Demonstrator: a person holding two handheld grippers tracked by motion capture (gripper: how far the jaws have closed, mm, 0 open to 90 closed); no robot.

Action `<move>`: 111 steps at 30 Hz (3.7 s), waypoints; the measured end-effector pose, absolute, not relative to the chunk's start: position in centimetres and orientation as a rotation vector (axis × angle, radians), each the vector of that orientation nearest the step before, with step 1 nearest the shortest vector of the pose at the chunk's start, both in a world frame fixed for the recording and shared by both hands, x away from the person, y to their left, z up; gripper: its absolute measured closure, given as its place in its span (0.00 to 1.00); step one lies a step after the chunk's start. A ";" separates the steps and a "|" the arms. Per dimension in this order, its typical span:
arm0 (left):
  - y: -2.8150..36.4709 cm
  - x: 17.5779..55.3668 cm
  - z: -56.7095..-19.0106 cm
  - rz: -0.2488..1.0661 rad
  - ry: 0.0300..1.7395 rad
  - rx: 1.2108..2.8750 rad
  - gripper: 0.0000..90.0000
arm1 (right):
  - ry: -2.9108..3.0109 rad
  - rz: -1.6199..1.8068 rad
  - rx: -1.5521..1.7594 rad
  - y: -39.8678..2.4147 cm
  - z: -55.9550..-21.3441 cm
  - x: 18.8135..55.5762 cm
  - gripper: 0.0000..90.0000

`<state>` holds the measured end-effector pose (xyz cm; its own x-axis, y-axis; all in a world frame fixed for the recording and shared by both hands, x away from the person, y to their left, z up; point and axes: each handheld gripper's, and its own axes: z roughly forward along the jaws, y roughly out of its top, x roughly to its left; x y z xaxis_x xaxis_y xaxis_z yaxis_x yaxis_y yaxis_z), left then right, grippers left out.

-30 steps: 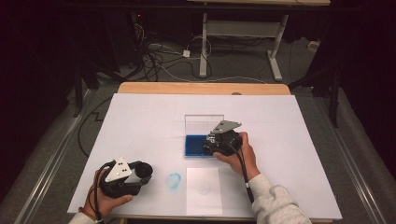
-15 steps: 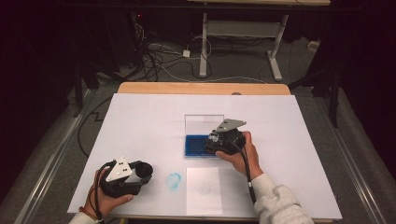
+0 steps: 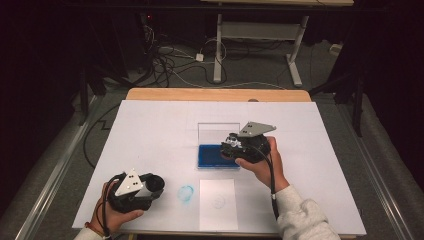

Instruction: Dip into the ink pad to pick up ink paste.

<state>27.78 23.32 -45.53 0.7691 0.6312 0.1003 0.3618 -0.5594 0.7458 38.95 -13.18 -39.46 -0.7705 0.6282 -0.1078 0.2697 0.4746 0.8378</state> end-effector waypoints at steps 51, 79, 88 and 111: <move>23.2 27.8 -45.3 0.472 0.738 2.213 0.41 | 2.416 1.340 0.459 -13.0 -36.6 31.3 0.64; 23.2 27.8 -45.4 0.470 0.737 2.224 0.41 | 2.579 1.195 0.417 -11.2 -42.4 29.4 0.64; 23.2 27.8 -45.4 0.470 0.736 2.226 0.41 | 2.600 1.174 0.428 -10.7 -43.5 29.5 0.64; 23.1 27.8 -45.5 0.466 0.731 2.236 0.41 | 2.633 1.138 0.427 -10.5 -45.1 29.4 0.64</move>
<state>27.78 23.13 -45.45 0.7732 0.6249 0.1080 0.3620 -0.5747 0.7339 29.36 -10.50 -45.11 -0.9284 0.3571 -0.1032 0.1694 0.6536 0.7376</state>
